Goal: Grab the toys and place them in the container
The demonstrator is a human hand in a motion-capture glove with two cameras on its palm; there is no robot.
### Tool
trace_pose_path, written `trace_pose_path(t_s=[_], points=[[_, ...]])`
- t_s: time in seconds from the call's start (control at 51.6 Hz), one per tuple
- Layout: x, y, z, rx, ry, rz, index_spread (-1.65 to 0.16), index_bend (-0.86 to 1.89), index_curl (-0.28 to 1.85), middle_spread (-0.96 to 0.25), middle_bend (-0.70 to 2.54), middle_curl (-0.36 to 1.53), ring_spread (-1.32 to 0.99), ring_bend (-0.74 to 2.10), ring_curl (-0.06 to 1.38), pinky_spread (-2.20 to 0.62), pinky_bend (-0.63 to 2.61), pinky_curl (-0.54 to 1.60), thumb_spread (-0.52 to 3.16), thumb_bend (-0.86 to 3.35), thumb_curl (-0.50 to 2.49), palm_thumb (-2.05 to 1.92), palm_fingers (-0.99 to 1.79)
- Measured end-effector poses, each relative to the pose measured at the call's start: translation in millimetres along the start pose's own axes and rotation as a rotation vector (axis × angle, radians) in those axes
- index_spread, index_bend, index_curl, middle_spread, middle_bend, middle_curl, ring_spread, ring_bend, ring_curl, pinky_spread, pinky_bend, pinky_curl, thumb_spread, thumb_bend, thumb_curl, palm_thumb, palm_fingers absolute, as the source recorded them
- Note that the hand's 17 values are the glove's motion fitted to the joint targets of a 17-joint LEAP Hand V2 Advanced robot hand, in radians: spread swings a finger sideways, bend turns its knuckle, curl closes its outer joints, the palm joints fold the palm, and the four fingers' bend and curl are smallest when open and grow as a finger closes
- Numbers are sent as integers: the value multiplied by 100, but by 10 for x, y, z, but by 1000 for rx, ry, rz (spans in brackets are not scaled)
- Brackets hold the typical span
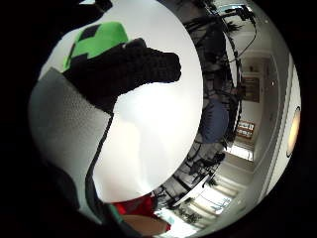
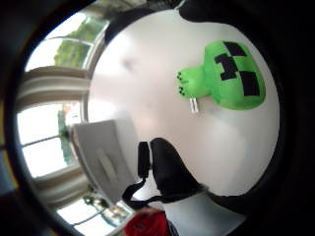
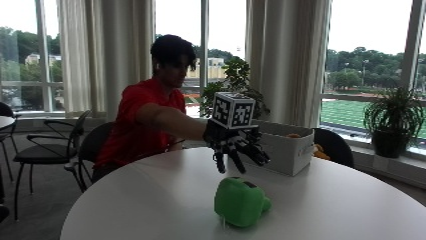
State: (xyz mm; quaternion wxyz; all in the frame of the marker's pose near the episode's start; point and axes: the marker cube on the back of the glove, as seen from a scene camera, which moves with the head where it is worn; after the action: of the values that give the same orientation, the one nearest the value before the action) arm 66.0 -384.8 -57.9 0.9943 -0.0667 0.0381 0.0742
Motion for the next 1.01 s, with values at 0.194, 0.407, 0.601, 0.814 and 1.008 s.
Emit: trace_pose_path(t_s=[0.194, 0.407, 0.601, 0.814, 1.008], points=[[-29, -229, 53, 7, 28, -1, -41, 18, 29, -10, 15, 24, -7, 75, 24, 5, 128, 31, 109, -3, 32, -2, -5], [68, -426, 254, 2, -6, 48, -41, 17, 30, -10, 17, 25, -6, 72, 23, 6, 129, 32, 109, -3, 32, -2, -5], [142, -546, 478, -55, 2, 78, -41, 16, 30, -11, 19, 27, -5, 69, 22, 7, 130, 32, 108, -4, 32, -2, -3], [111, -642, 705, -111, 133, 78, -42, 20, 32, -8, 12, 26, 0, 52, 17, 6, 140, 35, 107, -2, 32, 0, -8], [101, -675, 805, -134, 231, 77, -42, 19, 34, -6, 13, 23, 1, 52, 18, 3, 143, 35, 106, 0, 34, 7, -4]])
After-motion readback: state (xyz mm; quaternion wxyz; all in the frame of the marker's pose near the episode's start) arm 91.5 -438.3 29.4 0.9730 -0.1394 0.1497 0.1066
